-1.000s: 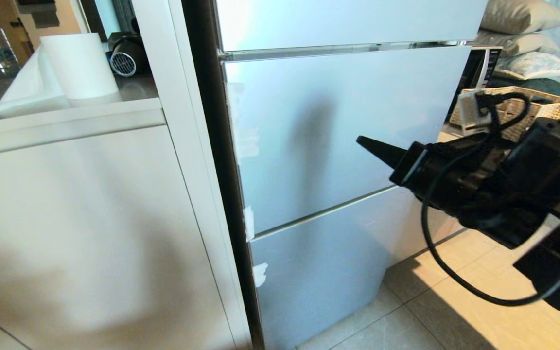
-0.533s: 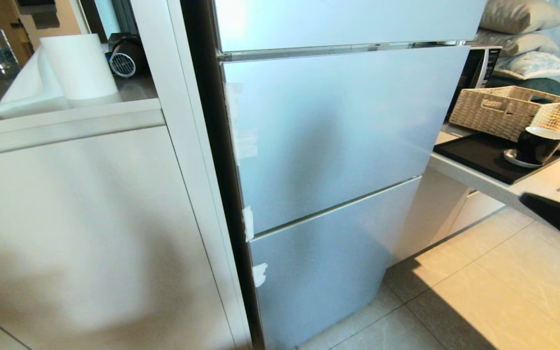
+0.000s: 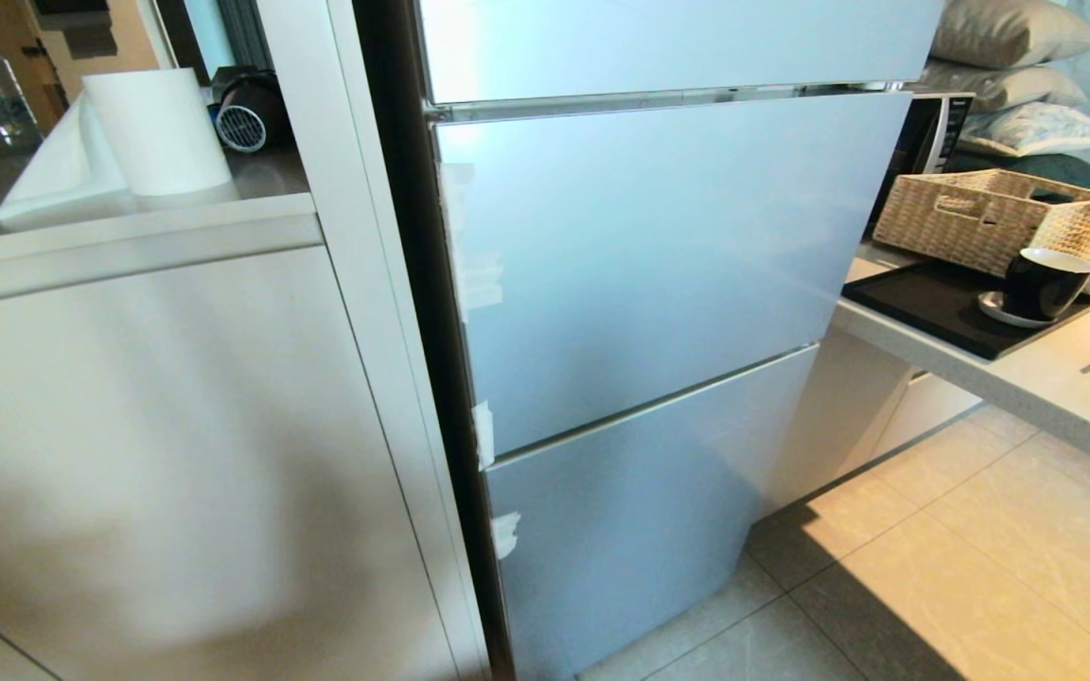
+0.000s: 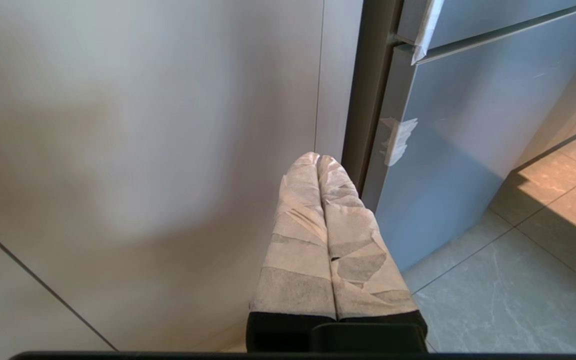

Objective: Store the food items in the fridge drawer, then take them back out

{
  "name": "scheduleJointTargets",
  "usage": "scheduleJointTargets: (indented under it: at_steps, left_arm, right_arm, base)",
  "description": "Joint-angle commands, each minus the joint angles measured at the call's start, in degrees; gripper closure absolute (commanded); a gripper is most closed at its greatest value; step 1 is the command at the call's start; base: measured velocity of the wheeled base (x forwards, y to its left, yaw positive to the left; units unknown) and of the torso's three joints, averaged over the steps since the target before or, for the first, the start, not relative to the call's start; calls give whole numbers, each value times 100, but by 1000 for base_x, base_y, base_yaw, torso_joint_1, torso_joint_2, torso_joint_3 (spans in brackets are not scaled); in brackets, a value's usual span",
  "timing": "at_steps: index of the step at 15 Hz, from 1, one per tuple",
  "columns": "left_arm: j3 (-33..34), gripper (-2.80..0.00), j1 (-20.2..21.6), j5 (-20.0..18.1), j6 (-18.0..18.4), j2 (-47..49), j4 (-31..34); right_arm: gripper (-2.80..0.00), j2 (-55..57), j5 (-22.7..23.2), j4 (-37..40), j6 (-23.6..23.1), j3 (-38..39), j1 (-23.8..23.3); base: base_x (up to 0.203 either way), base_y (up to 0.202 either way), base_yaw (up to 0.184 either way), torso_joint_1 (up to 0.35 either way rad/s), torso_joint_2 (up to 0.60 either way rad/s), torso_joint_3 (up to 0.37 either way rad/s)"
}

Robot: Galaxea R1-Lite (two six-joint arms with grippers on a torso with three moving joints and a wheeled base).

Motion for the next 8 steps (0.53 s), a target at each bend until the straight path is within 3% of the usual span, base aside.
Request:
scheduleJointTargets:
  at_steps: [1,8]
  left_arm:
    - [0,0,6,0,-1,4,0]
    - [0,0,-2,0,-1,4,0]
  right_arm:
    - [0,-581,-95,194,148,173,-144]
    - [0,-581,-115,186,220,173,-146]
  base:
    - [0,0,0,0,0,0]
    - [0,0,0,0,0,0]
